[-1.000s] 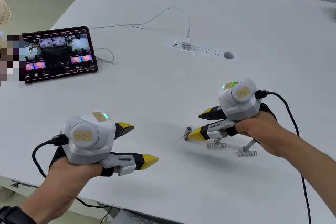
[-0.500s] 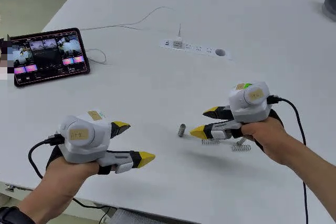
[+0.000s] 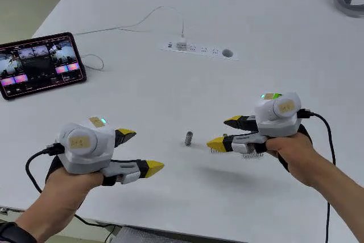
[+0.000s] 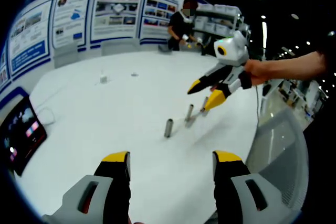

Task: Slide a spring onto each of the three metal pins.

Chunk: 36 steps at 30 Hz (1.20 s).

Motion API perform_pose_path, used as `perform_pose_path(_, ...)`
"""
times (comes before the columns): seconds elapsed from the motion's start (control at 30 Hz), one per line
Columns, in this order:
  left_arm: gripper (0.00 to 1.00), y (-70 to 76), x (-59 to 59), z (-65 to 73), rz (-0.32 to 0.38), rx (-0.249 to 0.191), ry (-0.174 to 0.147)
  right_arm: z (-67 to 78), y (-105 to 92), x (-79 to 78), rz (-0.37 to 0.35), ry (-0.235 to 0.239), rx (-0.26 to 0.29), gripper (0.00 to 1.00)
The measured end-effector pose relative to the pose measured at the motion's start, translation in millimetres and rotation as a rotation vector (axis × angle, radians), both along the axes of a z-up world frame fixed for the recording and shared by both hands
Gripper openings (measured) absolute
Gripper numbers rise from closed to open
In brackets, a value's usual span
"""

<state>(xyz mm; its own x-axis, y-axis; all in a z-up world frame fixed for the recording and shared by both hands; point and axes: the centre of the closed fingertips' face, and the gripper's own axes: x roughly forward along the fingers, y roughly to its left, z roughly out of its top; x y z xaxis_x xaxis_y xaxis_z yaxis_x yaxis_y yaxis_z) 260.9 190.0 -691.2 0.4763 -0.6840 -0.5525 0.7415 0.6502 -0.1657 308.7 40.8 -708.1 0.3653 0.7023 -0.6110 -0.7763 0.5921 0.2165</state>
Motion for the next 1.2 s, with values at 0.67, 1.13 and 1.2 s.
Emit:
perform_pose_path(0.67,0.67,-13.3,2.0,-0.7,-0.017,0.005,0.004,2.5,-39.0,-28.6,-0.131,-0.003,0.056,0.65)
perform_pose_path(1.13,0.68,-24.1,2.8,1.8,-0.021,0.004,0.005,-2.1,-62.8,-51.8,-0.199,0.025,0.092,0.71)
perform_pose_path(1.2,0.68,-25.2,3.5,1.4,-0.020,0.003,0.007,-2.6,-64.7,-55.1,-0.207,0.028,0.096,0.72)
